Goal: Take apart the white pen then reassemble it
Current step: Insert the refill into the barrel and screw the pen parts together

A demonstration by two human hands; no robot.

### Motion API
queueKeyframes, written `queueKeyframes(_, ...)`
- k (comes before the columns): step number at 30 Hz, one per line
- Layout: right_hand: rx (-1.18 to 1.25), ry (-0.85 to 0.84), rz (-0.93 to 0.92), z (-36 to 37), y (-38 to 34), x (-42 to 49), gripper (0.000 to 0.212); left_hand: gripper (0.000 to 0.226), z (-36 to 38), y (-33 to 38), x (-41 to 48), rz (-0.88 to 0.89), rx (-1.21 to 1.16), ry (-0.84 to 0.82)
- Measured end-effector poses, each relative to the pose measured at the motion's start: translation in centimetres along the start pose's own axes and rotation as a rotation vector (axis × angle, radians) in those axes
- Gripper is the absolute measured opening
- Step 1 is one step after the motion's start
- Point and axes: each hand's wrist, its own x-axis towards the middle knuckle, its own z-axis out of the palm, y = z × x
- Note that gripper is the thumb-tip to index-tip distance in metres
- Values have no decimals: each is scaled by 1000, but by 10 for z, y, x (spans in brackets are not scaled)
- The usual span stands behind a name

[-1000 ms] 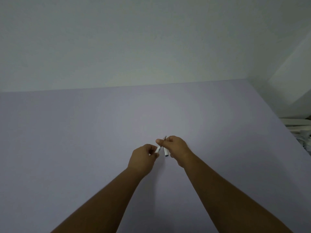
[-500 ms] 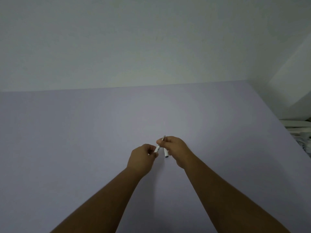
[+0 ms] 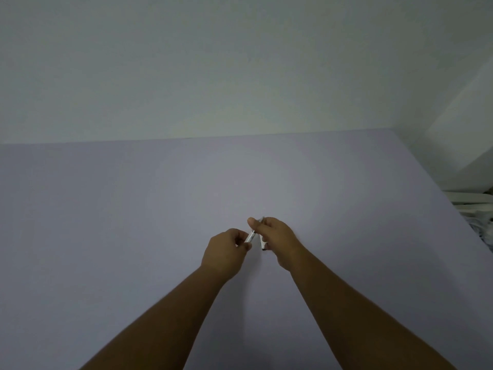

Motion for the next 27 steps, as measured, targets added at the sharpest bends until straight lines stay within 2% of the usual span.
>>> queueKeyframes(2, 80, -35, -25, -3, -1, -2, 15, 22, -2, -1, 1, -10, -9, 2)
queueKeyframes(3, 61, -29, -31, -4, -2, -1, 11, 22, -2, -1, 1, -8, -2, 1)
queueKeyframes(6, -72, 43, -14, -2, -2, 3, 41, 22, 0, 1, 1, 0, 4, -10)
queueKeyframes(7, -71, 44, -5, -2, -2, 4, 43, 22, 1, 1, 1, 1, -7, -11)
queueKeyframes(11, 99, -53, -23, -5, -2, 3, 12, 22, -2, 1, 3, -24, -49, -15)
queueKeyframes(12, 71, -46, -32, -5, -3, 3, 12, 22, -2, 1, 3, -20, -37, -16)
queueKeyframes(15, -101, 40, -16, -4, -5, 4, 36, 22, -2, 2, 4, 3, 10, -9)
queueKeyframes(16, -107, 40, -11, -4, -5, 5, 38, 22, -1, 2, 5, 2, 6, -9)
queueKeyframes(20, 71, -79, -27, -8, -8, 4, 7, 22, -3, 3, 7, -20, -26, -17)
queueKeyframes(21, 33, -65, -29, -8, -8, 4, 9, 22, -3, 3, 8, -16, -19, -18)
queueKeyframes(24, -158, 33, 0, -5, -8, 6, 38, 22, -2, 3, 7, 6, 22, -9)
queueKeyframes(26, -116, 15, 9, -5, -7, 6, 39, 22, -1, 4, 8, 5, 21, -4)
queueKeyframes(27, -45, -18, 8, -6, -8, 5, 32, 22, -1, 4, 8, 0, 13, -4)
